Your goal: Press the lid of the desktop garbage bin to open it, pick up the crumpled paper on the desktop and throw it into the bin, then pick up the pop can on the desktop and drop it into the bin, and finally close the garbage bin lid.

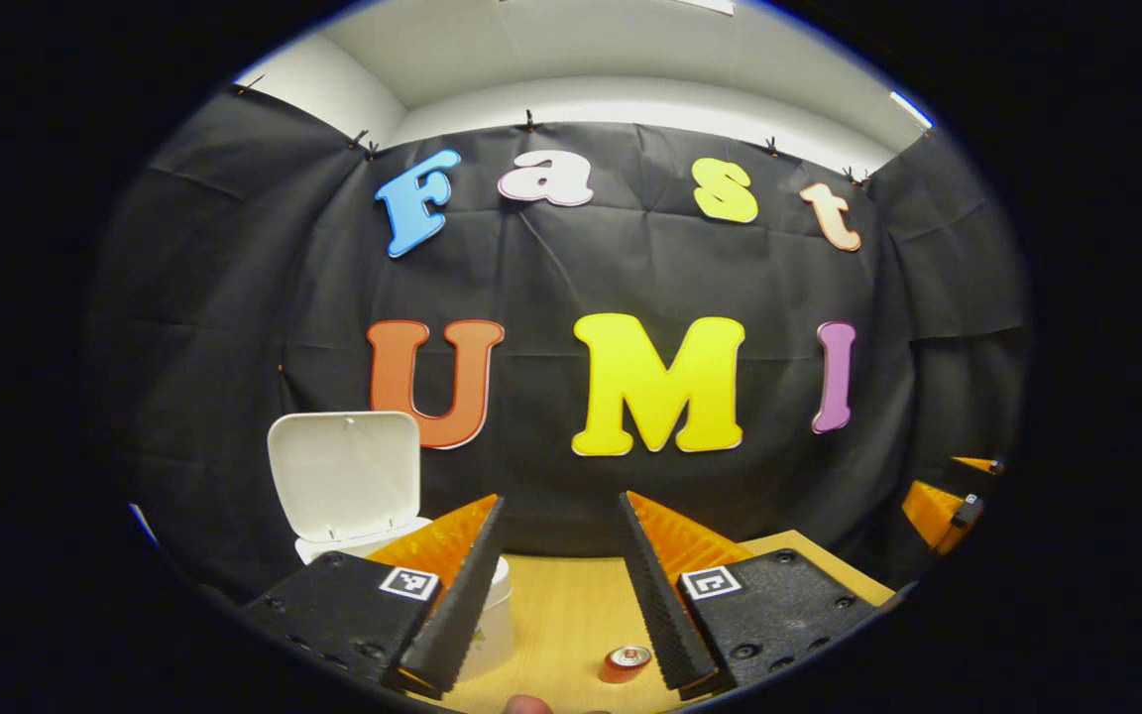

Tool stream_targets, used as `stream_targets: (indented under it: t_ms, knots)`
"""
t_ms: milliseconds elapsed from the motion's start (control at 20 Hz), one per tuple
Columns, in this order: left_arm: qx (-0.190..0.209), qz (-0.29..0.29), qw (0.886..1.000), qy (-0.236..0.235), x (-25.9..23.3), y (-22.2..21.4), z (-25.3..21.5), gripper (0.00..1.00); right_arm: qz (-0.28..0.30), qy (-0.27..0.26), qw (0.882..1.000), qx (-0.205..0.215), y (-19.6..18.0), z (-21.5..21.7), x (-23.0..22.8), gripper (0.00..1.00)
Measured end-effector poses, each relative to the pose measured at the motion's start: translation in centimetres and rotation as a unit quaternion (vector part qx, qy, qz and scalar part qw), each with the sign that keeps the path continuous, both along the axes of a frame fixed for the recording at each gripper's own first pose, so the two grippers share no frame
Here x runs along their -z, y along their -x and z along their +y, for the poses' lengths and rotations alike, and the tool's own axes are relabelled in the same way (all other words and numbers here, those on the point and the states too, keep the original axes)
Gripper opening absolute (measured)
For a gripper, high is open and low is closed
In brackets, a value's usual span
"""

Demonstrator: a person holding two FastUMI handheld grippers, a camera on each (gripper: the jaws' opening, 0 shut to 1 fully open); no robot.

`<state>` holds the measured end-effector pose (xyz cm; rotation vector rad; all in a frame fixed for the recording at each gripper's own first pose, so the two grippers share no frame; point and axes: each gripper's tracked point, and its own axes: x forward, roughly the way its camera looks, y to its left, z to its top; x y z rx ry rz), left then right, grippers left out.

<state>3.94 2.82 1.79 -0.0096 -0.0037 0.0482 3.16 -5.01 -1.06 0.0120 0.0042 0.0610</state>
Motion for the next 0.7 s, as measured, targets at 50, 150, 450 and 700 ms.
stream_targets:
  t_ms: [50, 150, 450, 700]
  knots:
    - [0.009, 0.001, 1.0, 0.003, 0.0, 0.3, -0.6, 0.91, 0.004, 0.002, 1.0, 0.002, -0.1, -0.2, 0.4, 0.94]
    - [0.022, 0.003, 1.0, 0.002, 0.4, 0.8, -1.8, 0.9, 0.008, -0.003, 1.0, 0.005, -0.1, -0.7, 0.7, 0.94]
    - [0.015, 0.01, 1.0, 0.001, 1.3, 2.4, -3.5, 1.0, 0.055, -0.006, 0.998, -0.032, -0.3, -0.4, 5.6, 0.94]
    - [0.005, 0.034, 0.999, 0.005, 3.1, 3.0, -4.3, 1.0, 0.115, 0.013, 0.99, -0.082, -1.0, 1.0, 11.5, 0.94]
